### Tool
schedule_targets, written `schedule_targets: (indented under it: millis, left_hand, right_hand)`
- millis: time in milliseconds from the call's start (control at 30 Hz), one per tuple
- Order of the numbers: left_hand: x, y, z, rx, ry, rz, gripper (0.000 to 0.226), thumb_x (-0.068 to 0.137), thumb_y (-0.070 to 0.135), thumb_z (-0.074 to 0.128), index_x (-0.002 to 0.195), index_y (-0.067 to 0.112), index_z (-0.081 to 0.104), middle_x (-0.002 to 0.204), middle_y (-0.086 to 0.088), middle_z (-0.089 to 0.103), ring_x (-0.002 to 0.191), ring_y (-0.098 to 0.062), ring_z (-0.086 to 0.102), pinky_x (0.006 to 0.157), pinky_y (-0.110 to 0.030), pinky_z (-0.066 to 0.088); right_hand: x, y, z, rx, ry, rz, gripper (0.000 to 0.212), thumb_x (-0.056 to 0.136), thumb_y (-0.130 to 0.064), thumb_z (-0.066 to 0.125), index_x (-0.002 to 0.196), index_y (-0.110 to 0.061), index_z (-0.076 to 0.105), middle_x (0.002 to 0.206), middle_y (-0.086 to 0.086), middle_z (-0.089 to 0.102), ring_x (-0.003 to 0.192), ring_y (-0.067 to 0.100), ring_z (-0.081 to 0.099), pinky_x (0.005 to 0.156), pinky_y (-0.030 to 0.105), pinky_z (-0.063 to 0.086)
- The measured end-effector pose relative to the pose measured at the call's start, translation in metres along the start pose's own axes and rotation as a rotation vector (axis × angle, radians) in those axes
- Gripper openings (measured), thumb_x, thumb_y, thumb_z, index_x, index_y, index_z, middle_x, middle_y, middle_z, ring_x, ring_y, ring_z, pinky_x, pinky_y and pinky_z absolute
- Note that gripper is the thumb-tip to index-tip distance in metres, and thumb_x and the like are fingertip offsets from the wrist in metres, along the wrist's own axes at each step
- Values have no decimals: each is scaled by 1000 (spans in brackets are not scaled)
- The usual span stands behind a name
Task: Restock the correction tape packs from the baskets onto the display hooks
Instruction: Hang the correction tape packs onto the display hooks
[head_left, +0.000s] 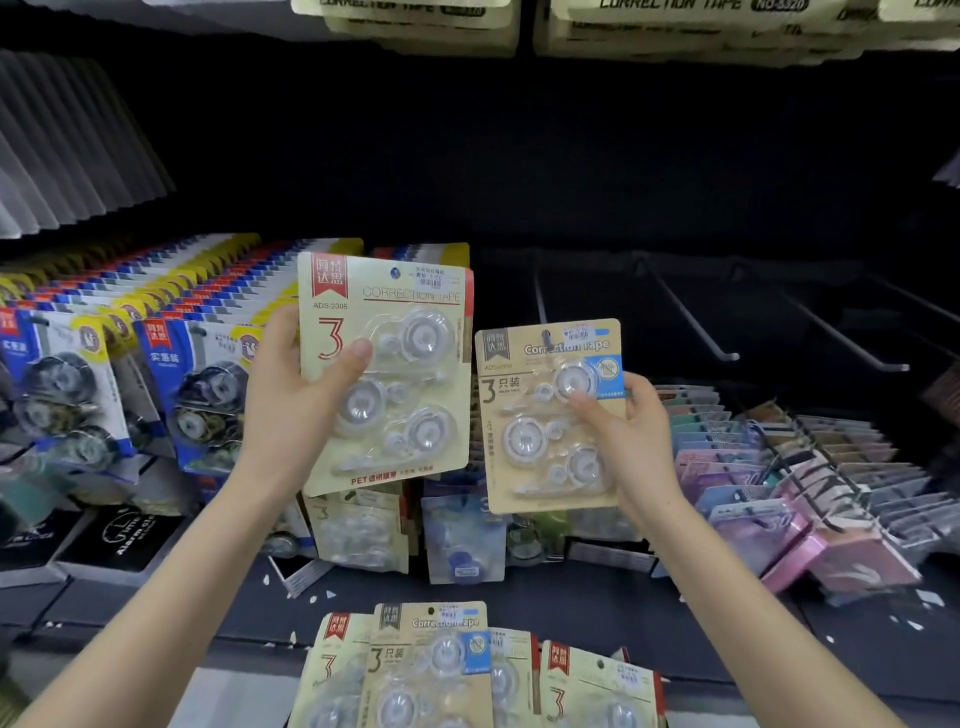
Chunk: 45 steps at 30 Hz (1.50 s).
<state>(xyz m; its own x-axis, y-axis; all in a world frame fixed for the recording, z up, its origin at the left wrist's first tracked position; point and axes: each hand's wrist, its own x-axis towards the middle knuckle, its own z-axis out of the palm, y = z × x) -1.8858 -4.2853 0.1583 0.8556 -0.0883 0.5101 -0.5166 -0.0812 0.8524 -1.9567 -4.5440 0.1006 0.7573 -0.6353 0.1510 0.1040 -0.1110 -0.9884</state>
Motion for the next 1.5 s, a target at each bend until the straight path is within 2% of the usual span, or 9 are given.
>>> schedule_targets:
  millis: [333, 433, 533, 633, 733, 933, 1100, 1267, 1500]
  left_hand:
    - [-4, 1, -2, -45, 4, -37, 31, 80, 33, 67, 108, 40, 54, 119, -2, 67, 107, -16, 66, 95, -43, 53]
    - [-10, -2, -3, -131, -39, -64, 39, 78, 33, 71, 114, 30, 57, 117, -3, 69, 108, -20, 67, 93, -41, 54]
    - [-23, -2, 7, -250, -89, -97, 44, 74, 30, 73, 115, 25, 57, 111, 1, 72, 104, -18, 69, 82, -25, 56]
    - [-41, -1, 25, -304, -168, -108, 51, 67, 38, 75, 113, 23, 57, 108, 3, 74, 100, -16, 70, 78, -24, 56]
    - [-55, -1, 40, -324, -229, -145, 54, 66, 43, 72, 113, 22, 55, 108, 5, 74, 100, -14, 70, 80, -25, 55]
    - [-47, -8, 32, 219, -274, 38, 13, 96, 33, 58, 107, 28, 62, 100, 19, 69, 92, -2, 64, 83, -29, 53]
    - [-16, -27, 18, 662, -126, 381, 42, 94, 39, 45, 115, 8, 66, 115, -5, 65, 107, -26, 59, 90, -32, 39]
    - [8, -44, 17, 895, -136, 468, 48, 96, 40, 43, 127, 10, 63, 137, -21, 55, 126, -42, 49, 101, -53, 40]
    - [26, -57, 21, 1011, -206, 489, 53, 95, 47, 40, 132, 16, 62, 142, -25, 50, 135, -44, 42, 114, -56, 26]
  right_hand:
    - [36, 12, 17, -416, 84, -41, 58, 98, -49, 50, 149, -25, 38, 130, -3, 59, 110, 13, 56, 87, 35, 45]
    - [8, -10, 11, -381, 199, -167, 51, 98, -46, 52, 141, -19, 43, 120, -3, 59, 104, 9, 60, 81, 27, 45]
    - [-31, -42, 9, -114, -4, -230, 36, 92, -46, 57, 122, -27, 50, 103, -11, 64, 90, -7, 61, 77, 11, 47]
    - [-59, -57, 13, 98, -288, -125, 44, 79, -44, 63, 118, -25, 54, 103, -4, 73, 96, 8, 70, 80, 24, 56]
    - [-67, -50, 12, 218, -276, -49, 54, 76, -27, 71, 126, -16, 51, 111, 7, 73, 104, 23, 70, 92, 48, 56]
    - [-62, -37, -10, 262, -149, -29, 50, 79, -20, 70, 127, -15, 55, 112, 8, 73, 107, 27, 69, 99, 56, 49]
    - [-48, -30, -15, 193, -94, -45, 44, 89, -10, 67, 131, -14, 54, 112, 5, 73, 105, 24, 70, 98, 55, 51]
    - [-33, -27, -9, 132, -78, -74, 42, 91, -13, 68, 130, -20, 54, 112, 1, 73, 105, 19, 69, 96, 53, 52]
    - [-29, -23, -7, 59, -23, -176, 36, 91, -12, 68, 118, -33, 54, 114, -2, 71, 107, 13, 67, 94, 38, 54]
